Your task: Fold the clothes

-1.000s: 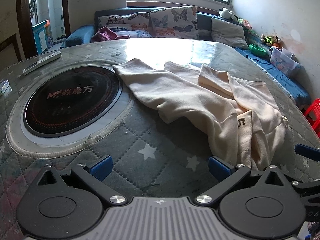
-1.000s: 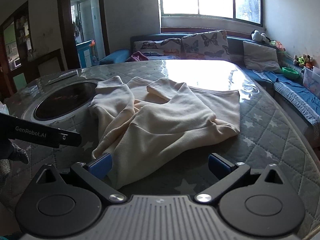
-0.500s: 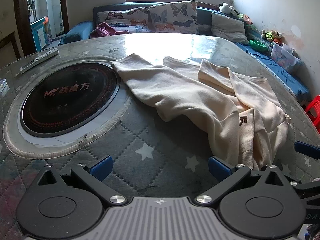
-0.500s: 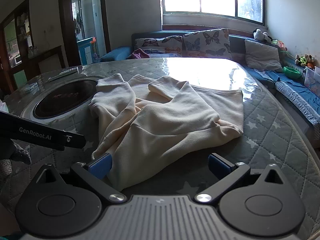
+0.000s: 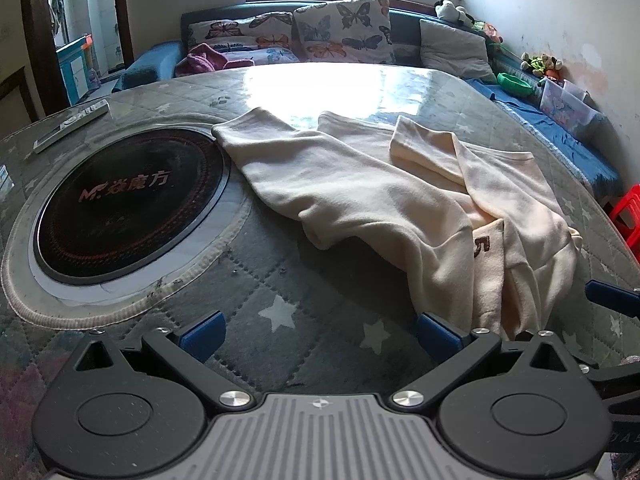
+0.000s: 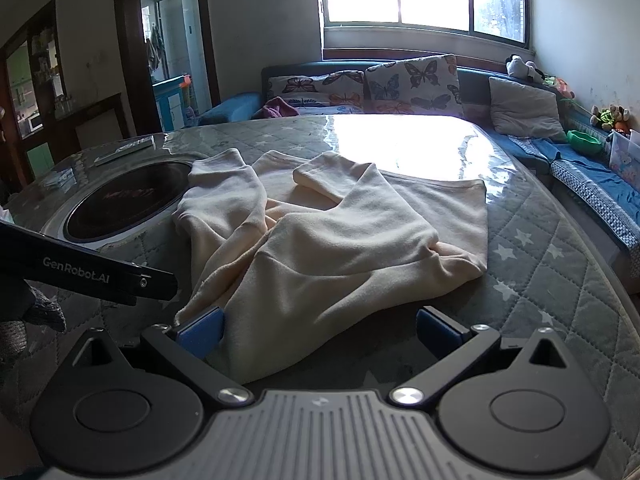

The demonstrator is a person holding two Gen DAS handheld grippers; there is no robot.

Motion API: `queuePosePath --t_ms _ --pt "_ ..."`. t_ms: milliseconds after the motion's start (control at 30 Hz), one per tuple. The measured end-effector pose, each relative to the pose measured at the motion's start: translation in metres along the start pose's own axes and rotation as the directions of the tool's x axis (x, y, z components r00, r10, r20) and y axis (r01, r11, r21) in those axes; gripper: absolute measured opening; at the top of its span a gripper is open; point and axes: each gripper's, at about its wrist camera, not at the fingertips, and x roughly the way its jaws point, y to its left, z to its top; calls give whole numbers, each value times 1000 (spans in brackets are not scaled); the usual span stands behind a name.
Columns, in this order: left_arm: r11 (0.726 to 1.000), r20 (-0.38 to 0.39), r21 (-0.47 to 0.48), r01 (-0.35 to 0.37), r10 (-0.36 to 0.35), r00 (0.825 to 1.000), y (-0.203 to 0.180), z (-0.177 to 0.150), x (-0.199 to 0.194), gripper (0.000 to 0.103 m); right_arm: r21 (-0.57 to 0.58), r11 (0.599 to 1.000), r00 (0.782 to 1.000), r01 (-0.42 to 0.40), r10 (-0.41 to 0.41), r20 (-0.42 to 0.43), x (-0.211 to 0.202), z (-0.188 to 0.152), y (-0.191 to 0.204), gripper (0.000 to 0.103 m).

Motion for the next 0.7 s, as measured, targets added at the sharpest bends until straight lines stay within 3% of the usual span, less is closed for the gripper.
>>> queuePosePath --t_ms 700 --pt "1000 -10 9 -7 7 1000 -4 7 0 103 -1 1000 1000 2 -2 -1 3 6 0 103"
